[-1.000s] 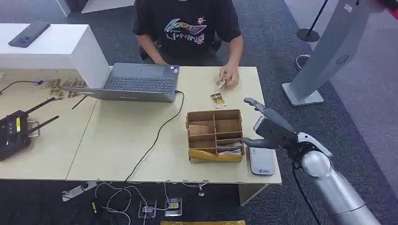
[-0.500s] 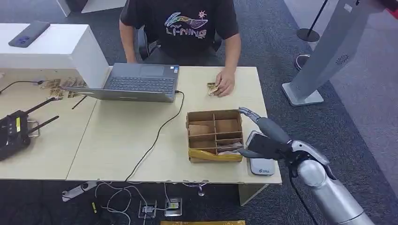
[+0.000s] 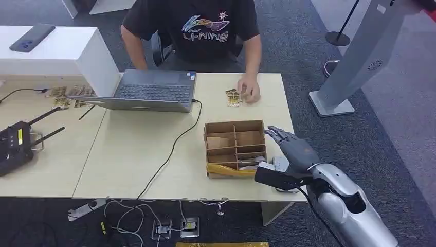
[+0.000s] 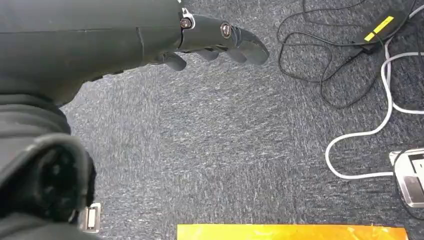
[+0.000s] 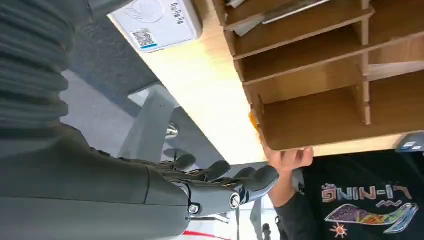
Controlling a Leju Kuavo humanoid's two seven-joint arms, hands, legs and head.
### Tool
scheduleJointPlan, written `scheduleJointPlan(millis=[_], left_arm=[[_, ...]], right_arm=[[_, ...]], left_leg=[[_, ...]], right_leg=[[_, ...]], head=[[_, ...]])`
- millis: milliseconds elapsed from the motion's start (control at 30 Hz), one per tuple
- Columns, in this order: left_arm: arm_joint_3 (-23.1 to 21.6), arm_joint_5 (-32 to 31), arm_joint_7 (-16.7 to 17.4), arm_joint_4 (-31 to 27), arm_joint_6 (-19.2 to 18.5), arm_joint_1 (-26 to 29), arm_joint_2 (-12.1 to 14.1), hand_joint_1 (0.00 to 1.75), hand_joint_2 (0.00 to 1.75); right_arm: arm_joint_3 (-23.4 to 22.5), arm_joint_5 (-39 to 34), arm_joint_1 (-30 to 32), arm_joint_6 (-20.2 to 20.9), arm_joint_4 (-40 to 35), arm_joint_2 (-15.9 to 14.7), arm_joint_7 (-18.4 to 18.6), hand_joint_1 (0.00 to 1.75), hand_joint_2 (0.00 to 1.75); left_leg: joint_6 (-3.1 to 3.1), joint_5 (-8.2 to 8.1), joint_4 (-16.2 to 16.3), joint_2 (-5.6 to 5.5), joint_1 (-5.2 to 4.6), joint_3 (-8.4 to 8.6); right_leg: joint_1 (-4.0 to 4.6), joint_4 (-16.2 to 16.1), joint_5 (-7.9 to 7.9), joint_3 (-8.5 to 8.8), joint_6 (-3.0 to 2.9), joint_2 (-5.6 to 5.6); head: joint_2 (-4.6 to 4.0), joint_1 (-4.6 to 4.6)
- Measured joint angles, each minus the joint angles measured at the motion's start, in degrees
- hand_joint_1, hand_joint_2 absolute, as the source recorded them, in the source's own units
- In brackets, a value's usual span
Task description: Pass the card to the sensor for recognition and then transmit it.
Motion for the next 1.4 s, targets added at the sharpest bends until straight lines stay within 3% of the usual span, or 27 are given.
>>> scheduleJointPlan(millis=[300,867,1400], left_arm=[[0.0,-0.5,-0.1,0.0,-0.1,0.0,-0.2,0.00,0.00],[0.0,-1.0,-0.2,0.0,-0.7,-0.2,-0.2,0.00,0.00],[0.0,-1.4,-0.4,0.0,-0.8,-0.3,-0.4,0.00,0.00]], right_arm=[[1.0,5.9,1.7,-3.6,-0.6,0.8,0.6,0.00,1.75],[2.4,4.9,1.3,-7.6,1.6,4.2,-1.9,0.00,1.75],[3.2,4.9,0.0,-11.6,9.7,6.6,-2.6,0.00,1.75]], left_leg=[[0.00,0.00,0.0,0.00,0.00,0.00],[0.00,0.00,0.0,0.00,0.00,-0.04],[0.00,0.00,0.0,-0.01,0.00,-0.04]], right_leg=[[0.00,0.0,0.00,0.01,0.00,0.00],[0.00,0.0,0.00,0.01,0.00,-0.02],[0.00,0.0,0.00,0.00,0.00,-0.03]], head=[[0.00,0.02],[-0.02,0.04],[0.00,0.02]])
